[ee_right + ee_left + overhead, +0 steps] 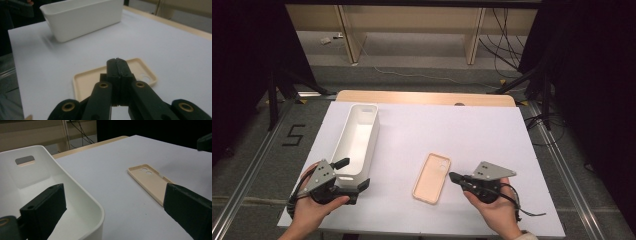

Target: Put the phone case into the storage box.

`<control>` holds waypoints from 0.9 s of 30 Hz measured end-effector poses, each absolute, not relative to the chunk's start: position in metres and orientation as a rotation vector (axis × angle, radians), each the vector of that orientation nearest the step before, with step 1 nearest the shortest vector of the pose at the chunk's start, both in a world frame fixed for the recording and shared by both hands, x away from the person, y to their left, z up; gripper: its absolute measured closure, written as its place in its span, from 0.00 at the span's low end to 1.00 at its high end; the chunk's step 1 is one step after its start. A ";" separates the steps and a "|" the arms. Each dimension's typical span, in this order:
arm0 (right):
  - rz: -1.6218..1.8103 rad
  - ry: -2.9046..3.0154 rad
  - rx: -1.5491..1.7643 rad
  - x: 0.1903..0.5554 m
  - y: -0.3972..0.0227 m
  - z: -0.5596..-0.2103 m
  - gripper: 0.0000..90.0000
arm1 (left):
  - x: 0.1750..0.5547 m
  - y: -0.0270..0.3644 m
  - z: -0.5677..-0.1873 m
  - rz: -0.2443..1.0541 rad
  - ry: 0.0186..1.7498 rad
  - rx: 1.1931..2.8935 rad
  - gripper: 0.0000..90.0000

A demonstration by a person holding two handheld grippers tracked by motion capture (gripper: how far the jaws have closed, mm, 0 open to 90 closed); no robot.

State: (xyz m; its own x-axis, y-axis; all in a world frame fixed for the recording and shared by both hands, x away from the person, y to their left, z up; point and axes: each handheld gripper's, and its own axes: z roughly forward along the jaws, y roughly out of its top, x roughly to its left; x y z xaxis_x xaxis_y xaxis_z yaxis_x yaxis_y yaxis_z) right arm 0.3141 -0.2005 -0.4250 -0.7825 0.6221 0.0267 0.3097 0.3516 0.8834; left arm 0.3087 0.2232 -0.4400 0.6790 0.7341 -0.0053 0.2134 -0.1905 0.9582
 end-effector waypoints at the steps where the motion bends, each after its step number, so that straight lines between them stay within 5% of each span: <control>1: 1.403 2.305 0.826 0.314 -0.200 -0.425 1.00 | 0.309 0.224 -0.439 0.579 0.752 1.745 0.04; 11: 1.173 2.588 0.845 0.333 -0.151 -0.452 1.00 | 0.308 0.223 -0.439 0.568 0.757 1.750 0.05; 27: 0.950 2.737 0.895 0.341 -0.142 -0.472 1.00 | 0.308 0.222 -0.440 0.562 0.758 1.757 0.06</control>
